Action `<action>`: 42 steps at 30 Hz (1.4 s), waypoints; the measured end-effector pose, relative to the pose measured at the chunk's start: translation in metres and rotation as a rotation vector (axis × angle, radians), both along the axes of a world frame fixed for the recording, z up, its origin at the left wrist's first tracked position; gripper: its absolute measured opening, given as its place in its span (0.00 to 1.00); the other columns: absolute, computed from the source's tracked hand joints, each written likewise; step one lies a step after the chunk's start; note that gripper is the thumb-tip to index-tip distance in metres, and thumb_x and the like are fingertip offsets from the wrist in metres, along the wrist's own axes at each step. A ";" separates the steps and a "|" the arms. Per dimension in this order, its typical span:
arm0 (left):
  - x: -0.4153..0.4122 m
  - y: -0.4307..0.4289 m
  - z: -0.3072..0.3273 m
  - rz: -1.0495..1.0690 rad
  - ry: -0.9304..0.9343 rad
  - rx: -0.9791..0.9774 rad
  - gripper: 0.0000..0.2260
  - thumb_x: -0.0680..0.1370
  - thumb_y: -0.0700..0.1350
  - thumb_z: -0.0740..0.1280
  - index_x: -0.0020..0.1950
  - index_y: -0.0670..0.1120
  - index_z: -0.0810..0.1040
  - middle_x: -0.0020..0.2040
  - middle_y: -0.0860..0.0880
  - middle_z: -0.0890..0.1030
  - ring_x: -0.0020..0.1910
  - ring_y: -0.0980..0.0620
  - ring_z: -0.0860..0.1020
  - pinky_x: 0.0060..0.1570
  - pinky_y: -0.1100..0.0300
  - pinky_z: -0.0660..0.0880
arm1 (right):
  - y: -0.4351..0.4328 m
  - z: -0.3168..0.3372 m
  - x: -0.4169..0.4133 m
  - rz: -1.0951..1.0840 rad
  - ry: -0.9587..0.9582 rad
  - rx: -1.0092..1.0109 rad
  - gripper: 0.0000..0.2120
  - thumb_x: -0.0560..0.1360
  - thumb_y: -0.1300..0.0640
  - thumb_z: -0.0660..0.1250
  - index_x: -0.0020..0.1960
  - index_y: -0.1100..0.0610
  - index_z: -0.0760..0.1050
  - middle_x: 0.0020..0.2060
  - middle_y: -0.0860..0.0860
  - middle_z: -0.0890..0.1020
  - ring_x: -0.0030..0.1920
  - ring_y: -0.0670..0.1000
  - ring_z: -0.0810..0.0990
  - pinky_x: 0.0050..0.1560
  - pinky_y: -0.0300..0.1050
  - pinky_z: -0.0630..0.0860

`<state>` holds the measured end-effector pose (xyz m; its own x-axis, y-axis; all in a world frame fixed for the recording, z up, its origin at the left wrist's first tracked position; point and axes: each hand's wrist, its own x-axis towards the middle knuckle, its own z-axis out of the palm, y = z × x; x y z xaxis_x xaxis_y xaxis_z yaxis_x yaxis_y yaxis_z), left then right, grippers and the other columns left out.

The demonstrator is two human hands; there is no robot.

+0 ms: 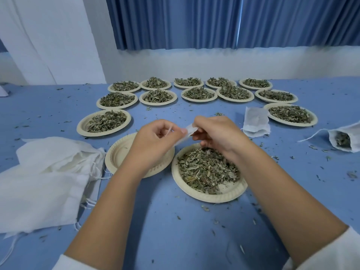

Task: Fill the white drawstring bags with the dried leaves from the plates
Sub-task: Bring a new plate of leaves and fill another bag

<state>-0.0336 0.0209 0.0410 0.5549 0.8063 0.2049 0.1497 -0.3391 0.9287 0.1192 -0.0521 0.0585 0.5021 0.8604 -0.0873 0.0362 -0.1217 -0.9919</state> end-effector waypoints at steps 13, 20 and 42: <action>0.003 -0.006 -0.007 -0.058 0.104 0.256 0.04 0.72 0.46 0.73 0.40 0.54 0.80 0.30 0.62 0.76 0.25 0.60 0.68 0.28 0.73 0.64 | -0.002 -0.001 0.003 0.011 -0.047 0.017 0.11 0.71 0.57 0.68 0.31 0.54 0.74 0.27 0.47 0.79 0.31 0.46 0.81 0.27 0.37 0.71; 0.013 -0.013 -0.010 0.227 0.014 0.378 0.05 0.77 0.49 0.69 0.40 0.55 0.78 0.29 0.61 0.75 0.27 0.63 0.71 0.30 0.72 0.65 | -0.005 -0.002 -0.005 0.075 -0.101 0.077 0.11 0.70 0.55 0.77 0.44 0.57 0.77 0.38 0.50 0.84 0.36 0.44 0.84 0.29 0.36 0.75; -0.018 0.004 0.010 0.789 -0.196 0.839 0.05 0.76 0.38 0.66 0.45 0.41 0.82 0.40 0.47 0.81 0.39 0.53 0.73 0.43 0.77 0.61 | -0.031 -0.003 0.014 0.476 -0.994 -0.224 0.22 0.64 0.39 0.78 0.56 0.36 0.78 0.51 0.39 0.74 0.51 0.37 0.73 0.48 0.32 0.68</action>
<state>-0.0512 0.0248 0.0505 -0.1401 0.4844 0.8636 0.4715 -0.7343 0.4884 0.1328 -0.0835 0.0556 0.0598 0.9982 -0.0079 0.8890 -0.0569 -0.4544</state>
